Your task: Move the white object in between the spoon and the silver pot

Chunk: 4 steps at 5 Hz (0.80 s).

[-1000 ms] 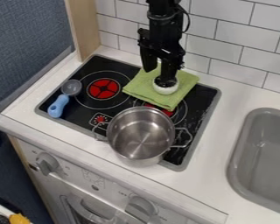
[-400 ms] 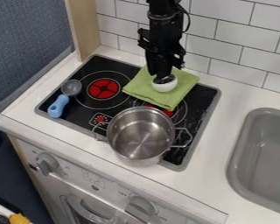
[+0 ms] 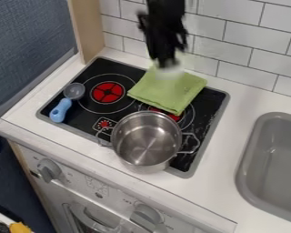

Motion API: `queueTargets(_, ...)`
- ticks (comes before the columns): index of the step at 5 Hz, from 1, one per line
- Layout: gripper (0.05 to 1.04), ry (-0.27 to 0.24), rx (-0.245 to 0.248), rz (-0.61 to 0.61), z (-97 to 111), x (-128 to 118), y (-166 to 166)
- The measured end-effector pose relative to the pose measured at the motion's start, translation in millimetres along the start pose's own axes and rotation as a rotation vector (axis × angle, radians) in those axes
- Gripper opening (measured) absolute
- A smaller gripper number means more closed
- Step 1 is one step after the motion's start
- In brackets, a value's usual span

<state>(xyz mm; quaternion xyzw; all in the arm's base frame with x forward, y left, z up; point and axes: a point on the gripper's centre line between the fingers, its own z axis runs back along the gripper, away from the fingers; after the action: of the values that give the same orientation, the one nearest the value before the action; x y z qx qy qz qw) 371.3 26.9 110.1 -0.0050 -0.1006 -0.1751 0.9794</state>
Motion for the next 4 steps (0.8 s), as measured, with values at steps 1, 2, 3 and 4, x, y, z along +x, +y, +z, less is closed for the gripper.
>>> queueTargets(1,0.193,0.014,0.021,0.029,12,-30,11)
queueTargets(2,0.193,0.081,0.048,0.05,1,-59,19)
queueTargets(3,0.193,0.122,0.077,0.073,-10,-89,26)
queueTargets(4,0.193,0.181,0.103,0.081,-23,-112,27)
